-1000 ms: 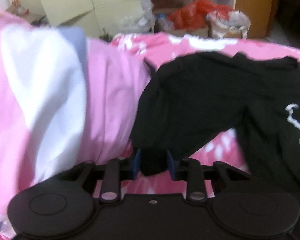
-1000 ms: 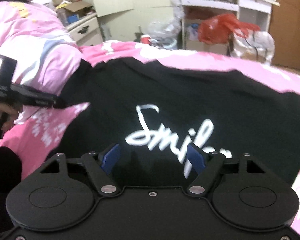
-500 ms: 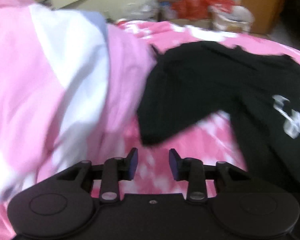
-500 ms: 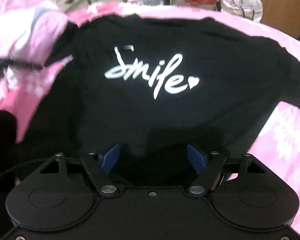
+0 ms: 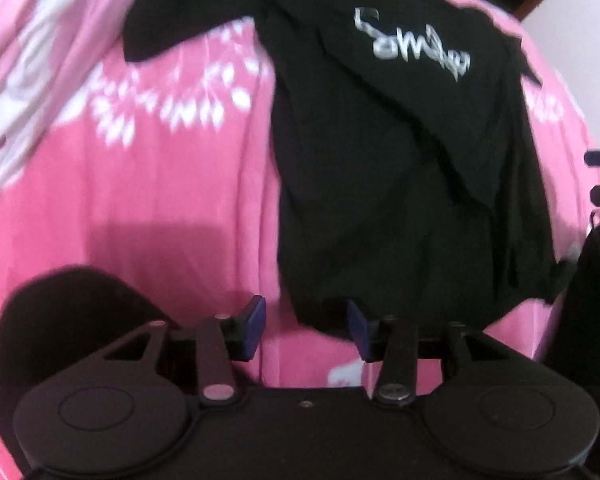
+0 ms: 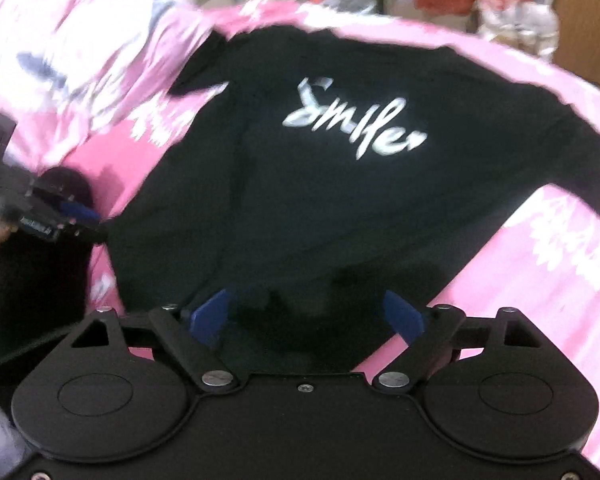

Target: Organize soft objects

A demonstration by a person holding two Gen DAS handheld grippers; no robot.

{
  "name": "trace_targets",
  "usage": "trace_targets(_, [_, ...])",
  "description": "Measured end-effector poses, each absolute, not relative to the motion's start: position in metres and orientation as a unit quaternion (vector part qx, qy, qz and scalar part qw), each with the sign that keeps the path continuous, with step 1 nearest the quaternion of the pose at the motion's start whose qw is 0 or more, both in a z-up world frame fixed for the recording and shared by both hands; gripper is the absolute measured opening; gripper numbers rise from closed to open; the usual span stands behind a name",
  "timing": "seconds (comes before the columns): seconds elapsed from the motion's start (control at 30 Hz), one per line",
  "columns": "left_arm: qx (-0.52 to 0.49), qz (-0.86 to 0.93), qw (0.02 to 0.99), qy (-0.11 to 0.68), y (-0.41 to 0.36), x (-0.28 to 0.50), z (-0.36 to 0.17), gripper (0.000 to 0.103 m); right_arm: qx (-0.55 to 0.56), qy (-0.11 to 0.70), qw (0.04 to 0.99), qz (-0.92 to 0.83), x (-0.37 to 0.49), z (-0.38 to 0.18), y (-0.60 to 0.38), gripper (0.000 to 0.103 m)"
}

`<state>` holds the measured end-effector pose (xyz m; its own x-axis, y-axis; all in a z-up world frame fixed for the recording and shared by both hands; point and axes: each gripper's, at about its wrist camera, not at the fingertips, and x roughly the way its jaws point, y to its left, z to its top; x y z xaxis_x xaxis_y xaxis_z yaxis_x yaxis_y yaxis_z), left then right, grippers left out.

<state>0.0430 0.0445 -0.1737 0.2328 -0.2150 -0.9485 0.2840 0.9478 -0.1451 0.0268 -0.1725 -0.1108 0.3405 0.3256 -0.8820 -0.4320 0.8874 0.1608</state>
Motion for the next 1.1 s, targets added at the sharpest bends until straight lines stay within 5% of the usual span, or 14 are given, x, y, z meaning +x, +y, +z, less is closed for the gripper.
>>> trace_targets(0.1, [0.023, -0.131, 0.765, 0.63, 0.027, 0.053, -0.189, 0.012, -0.09, 0.539, 0.8, 0.248, 0.038, -0.124, -0.17, 0.087])
trace_targets(0.2, [0.039, -0.081, 0.75, 0.655, 0.01, 0.067, -0.2, 0.009, -0.1, 0.555, 0.786, 0.254, 0.061, -0.139, -0.174, 0.087])
trace_targets(0.43, [0.051, 0.003, 0.699, 0.713, -0.015, 0.103, -0.201, 0.005, -0.114, 0.639, 0.692, 0.315, 0.098, -0.191, -0.182, 0.089])
trace_targets(0.6, [-0.021, 0.081, 0.711, 0.698, -0.007, 0.098, -0.154, 0.005, -0.093, 0.669, 0.642, 0.363, 0.096, -0.189, -0.193, 0.088])
trace_targets(1.1, [-0.153, 0.038, 0.765, 0.625, 0.069, 0.048, -0.154, 0.005, 0.097, 0.71, 0.664, 0.214, 0.127, -0.192, -0.224, 0.089])
